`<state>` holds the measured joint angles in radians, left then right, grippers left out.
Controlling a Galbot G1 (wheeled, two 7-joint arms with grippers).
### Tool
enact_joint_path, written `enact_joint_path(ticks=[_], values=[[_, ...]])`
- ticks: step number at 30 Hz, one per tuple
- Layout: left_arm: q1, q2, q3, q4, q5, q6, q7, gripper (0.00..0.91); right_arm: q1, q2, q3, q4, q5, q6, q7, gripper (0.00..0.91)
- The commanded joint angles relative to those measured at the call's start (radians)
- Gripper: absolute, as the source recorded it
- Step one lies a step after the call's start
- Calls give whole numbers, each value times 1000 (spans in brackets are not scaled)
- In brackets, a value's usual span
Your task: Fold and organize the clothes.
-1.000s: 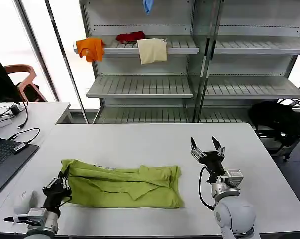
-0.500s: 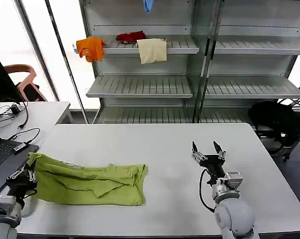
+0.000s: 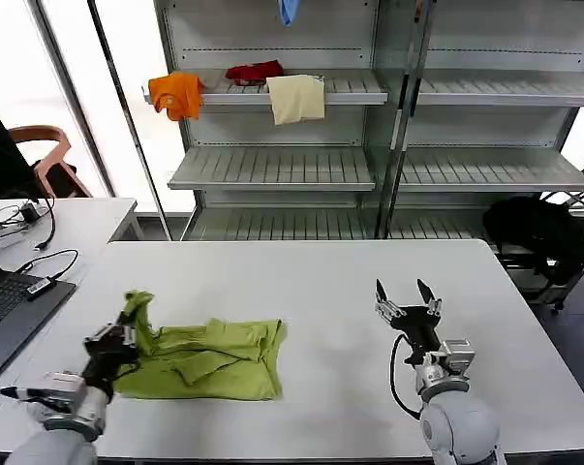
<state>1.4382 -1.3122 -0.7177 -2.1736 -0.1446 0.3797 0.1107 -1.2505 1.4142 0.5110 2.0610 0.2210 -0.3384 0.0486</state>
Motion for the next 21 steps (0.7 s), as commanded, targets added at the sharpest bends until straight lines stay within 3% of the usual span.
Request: enact_joint_path(ticks=[1,21], values=[[-51,-46,347,-20,-52,52,-93,0,-15,-2,7,4,-1,0,-1,907],[-102,-116,462,91,15,103,-174,0,-11,-5,15,-8,-6,1,-13,907]])
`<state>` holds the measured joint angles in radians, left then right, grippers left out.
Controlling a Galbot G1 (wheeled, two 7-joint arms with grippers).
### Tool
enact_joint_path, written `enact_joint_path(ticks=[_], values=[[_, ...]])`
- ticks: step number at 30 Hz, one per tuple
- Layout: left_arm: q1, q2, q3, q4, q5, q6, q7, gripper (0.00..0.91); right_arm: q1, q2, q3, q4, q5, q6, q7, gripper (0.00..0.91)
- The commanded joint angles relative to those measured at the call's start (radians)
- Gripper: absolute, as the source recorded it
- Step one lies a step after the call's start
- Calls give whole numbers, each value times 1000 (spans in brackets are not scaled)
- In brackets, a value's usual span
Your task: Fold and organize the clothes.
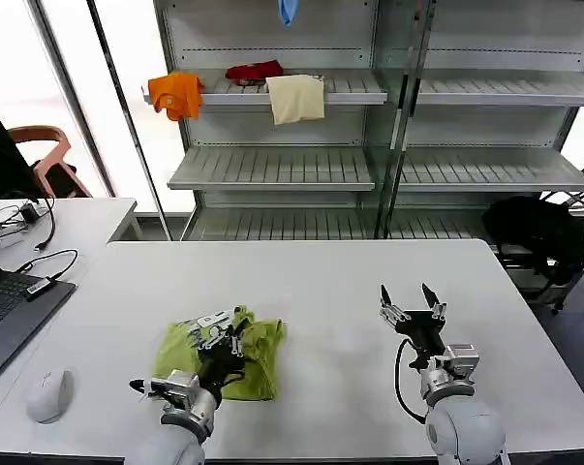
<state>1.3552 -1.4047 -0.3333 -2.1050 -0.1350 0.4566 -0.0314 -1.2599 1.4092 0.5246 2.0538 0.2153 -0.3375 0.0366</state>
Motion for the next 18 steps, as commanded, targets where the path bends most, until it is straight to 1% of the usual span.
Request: enact_joint_path(ticks=[1,5,8,9,10,13,15,18], values=[[-27,-27,83,21,3,39,-41,0,-1,0,1,-1,-1,0,-1,907],[-36,-31,99,19,5,73,-47,0,-1,1,2,-2,-2,0,0,907],[-33,-38,111,34,20,89,-45,20,-1,1,3,-2,-3,0,0,907],[-31,-40,114,43,28,91,-45,524,-2,1,4,-1,-3,-1,0,907],[-30,-41,116,48,30,91,-45,907,-2,1,4,0,-4,-1,-1,907],[-26,-35,121,61,46,85,-36,907,-1,-1,3,2,-4,0,-10,907],[-26,-27,124,68,54,81,-29,907,0,-2,1,1,-6,8,-28,907],[-27,-20,125,76,56,76,-29,907,6,-9,-15,-8,-15,15,-42,907]])
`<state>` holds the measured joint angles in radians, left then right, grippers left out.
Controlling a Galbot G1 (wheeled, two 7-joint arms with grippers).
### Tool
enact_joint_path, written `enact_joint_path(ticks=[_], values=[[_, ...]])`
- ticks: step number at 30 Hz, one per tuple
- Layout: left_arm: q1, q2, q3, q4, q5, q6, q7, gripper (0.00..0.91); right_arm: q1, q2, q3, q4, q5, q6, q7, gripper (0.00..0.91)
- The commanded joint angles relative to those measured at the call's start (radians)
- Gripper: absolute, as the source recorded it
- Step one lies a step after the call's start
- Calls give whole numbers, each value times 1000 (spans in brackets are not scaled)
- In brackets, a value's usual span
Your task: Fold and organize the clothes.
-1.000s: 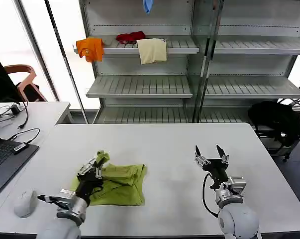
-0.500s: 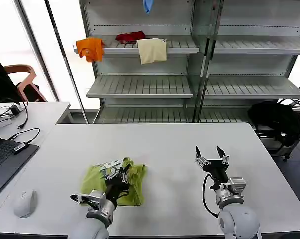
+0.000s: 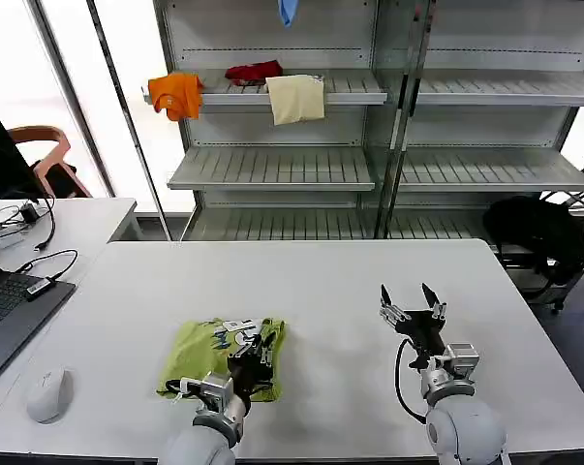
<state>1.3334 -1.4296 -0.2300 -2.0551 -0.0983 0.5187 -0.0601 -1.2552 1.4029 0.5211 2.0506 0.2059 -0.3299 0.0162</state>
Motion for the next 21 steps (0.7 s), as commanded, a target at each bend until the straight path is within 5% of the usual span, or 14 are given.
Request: enact_joint_path(ticks=[1,21], values=[[-5,5,21,29,19,12,0,907,3,-7,-19,-11,-14,10,-26,907],[17,-5,2,-91,-119,-19,0,907,30,-19,-80,-110,-58,36,-25,907]])
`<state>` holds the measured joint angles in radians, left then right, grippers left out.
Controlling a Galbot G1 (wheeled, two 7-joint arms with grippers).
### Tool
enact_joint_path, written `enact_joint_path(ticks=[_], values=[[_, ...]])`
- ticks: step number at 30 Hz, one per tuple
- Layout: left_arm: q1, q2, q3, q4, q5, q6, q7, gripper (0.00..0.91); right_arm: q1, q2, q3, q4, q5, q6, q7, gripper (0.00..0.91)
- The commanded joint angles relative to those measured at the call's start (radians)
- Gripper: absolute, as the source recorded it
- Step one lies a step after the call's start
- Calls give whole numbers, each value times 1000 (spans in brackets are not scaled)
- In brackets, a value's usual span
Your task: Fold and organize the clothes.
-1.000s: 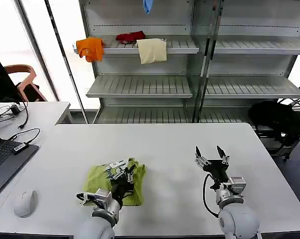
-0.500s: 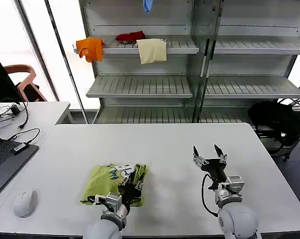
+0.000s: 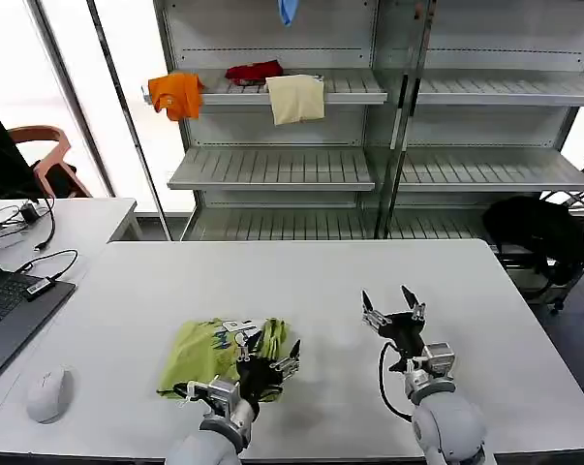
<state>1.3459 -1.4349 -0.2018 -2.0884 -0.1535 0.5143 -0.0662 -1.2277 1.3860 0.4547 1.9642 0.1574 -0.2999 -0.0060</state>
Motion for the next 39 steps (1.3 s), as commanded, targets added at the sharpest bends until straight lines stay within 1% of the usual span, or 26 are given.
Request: enact_joint_path(ticks=[1,4,7,11,14,17,24,32,39], values=[[5,11,-62,-74,-58,-32,16,907,1,-2,-13,-22,-9,6,-4,907],[13,51,-183,-110,-64,-64,66,907,-2,-3,-10,-17,-8,6,-6,907],[19,85,-368,-119,-88,-89,124,907,-4,-8,-9,-1,-3,5,-11,907],[19,136,-560,-37,-182,-95,140,907,-2,-14,-17,16,-2,-1,-14,907],[35,162,-628,19,-232,-73,135,907,0,-15,-22,23,-3,-5,-16,907],[64,165,-629,32,-248,-56,130,907,-1,-12,-22,19,-6,-5,-13,907],[79,127,-574,36,-202,-40,115,907,-10,-9,-16,23,-6,-5,-12,907],[105,97,-522,18,-213,-26,108,907,-12,-4,-12,13,-6,-4,-9,907],[118,78,-482,31,-174,-43,90,907,-6,4,-16,-1,-6,-3,-6,907]])
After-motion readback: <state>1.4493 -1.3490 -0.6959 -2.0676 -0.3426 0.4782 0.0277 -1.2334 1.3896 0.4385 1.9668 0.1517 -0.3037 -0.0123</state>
